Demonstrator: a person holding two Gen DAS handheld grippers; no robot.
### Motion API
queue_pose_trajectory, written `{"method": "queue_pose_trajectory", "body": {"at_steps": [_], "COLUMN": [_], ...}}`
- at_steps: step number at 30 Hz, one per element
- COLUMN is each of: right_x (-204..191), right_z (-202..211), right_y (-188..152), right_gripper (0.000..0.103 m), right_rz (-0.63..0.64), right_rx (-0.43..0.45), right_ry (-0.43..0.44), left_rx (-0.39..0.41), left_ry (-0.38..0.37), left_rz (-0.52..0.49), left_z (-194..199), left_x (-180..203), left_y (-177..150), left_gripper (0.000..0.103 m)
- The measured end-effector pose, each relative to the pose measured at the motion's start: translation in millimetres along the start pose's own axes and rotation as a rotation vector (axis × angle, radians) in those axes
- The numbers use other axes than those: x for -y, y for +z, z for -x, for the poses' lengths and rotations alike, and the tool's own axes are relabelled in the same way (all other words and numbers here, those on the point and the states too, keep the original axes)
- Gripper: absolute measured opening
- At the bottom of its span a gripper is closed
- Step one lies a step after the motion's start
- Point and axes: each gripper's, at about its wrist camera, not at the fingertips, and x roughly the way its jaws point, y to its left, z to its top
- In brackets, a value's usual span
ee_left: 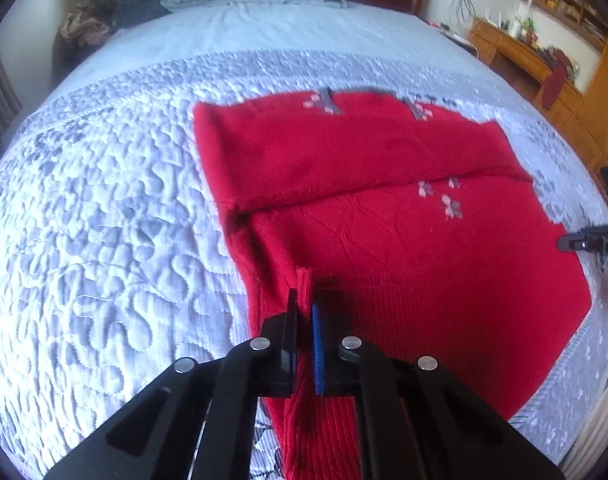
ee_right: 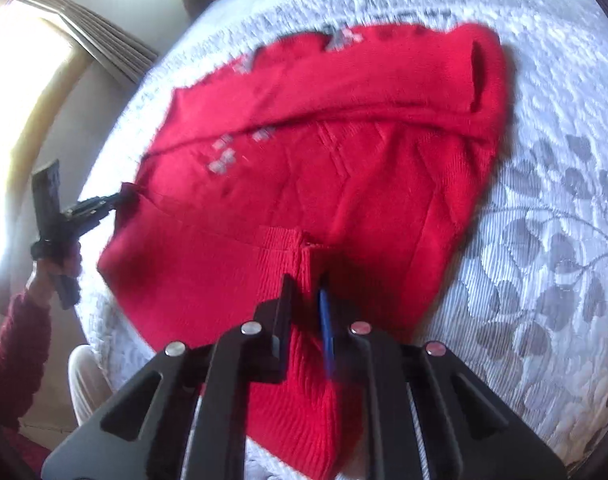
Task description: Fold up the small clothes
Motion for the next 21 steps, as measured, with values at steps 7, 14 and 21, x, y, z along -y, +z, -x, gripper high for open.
{"method": "queue_pose_trajectory", "body": {"at_steps": [7,14,21], "right_x": [-8.7,-6.4,6.6], "right_z": [43.0,51.8,67.6], "right_y": [-4.1,17.7,94.2], "right_gripper": [0.010,0.010,0.010], "right_rz": [0.015,0.000,-0.045], "right_rx": [0.105,0.122,0.180], "right_ry": [0.056,0.014,-0.021], "left_rx": [0.170,0.211,0.241], "left_ry": [-0.060,-0.062,-0.042], "left_rz": [0.073,0.112,0.188], "left_z": [57.1,61.8,31.0], "left_x": [-2.9,-8.8,-23.1], "left_y": [-1.0,36.4,120.6], "left_gripper": [0.004,0.004,0.004]}}
